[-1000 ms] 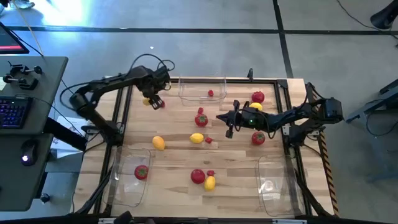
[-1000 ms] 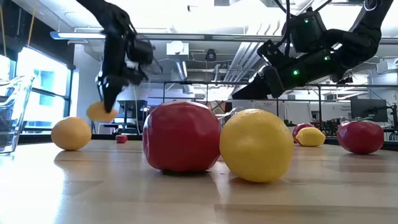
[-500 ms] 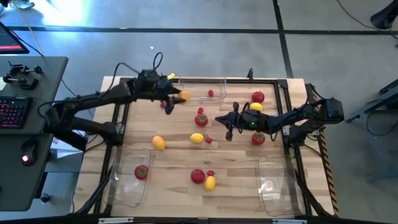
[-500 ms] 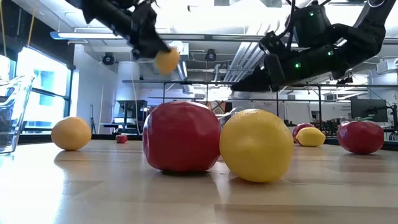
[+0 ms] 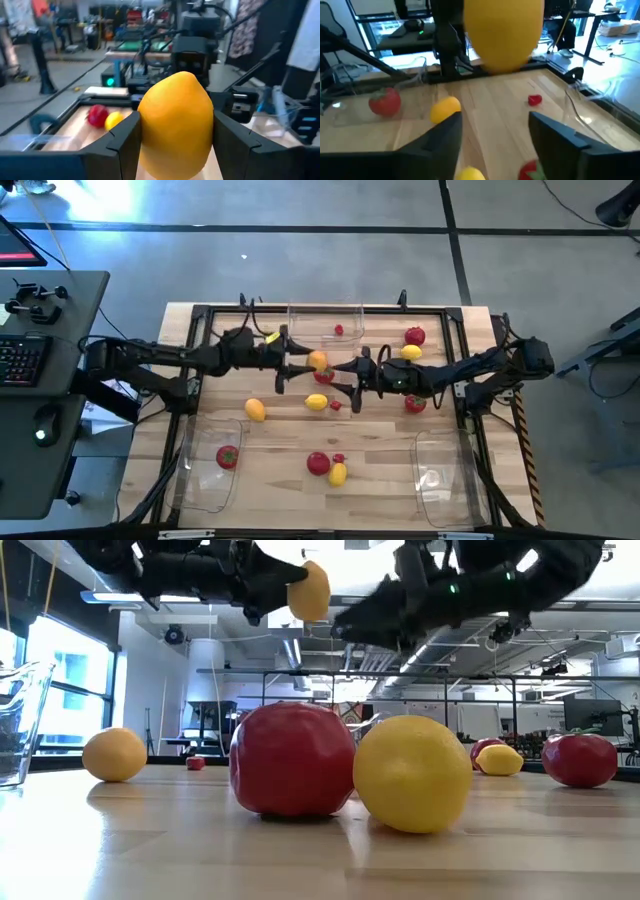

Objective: Sort produce into baskets
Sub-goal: Put the yellow lemon into the bottom right transparent bin

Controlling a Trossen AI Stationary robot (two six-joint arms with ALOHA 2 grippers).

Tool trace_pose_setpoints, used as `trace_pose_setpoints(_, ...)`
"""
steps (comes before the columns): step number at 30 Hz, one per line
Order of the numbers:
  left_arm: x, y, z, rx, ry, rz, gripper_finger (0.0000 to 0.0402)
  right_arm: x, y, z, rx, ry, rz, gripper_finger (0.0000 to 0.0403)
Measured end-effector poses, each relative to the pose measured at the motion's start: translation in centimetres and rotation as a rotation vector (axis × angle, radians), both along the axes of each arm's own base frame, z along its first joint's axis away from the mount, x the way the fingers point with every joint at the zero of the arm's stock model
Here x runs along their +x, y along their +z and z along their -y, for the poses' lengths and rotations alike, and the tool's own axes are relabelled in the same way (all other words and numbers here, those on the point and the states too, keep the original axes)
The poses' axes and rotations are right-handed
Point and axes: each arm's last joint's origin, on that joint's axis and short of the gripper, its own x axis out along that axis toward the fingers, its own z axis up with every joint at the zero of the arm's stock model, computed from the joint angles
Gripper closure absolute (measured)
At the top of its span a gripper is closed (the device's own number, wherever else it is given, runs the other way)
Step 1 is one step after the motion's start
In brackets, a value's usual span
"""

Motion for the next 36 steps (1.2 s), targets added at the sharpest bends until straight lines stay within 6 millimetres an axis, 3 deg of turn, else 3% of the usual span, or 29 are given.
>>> trace_pose_setpoints(6,1.3,-1.0,1.7,0.022,-0.069,0.04,0.0222,0.6,1.3,-1.9,-0.023,-0.001,0.021,0.0125)
trace_pose_setpoints(13,2.6,-1.4,3.0,0.025,-0.141,0.113,0.0221,0.7,2.1,-4.2,-0.096,0.041,0.033,0.0123)
trace_pose_setpoints(18,3.2,-1.8,3.7,0.02,-0.158,0.102,0.0218,0.7,2.4,-4.5,-0.134,0.01,0.049,0.0124)
trace_pose_setpoints(28,3.3,-1.8,3.8,0.013,-0.16,0.103,0.0216,0.7,2.4,-4.5,-0.14,0.002,0.045,0.0205)
trace_pose_setpoints(36,3.4,-1.6,3.7,0.011,-0.11,0.109,0.0214,-0.7,3.7,-4.7,-0.102,0.018,0.01,0.0206)
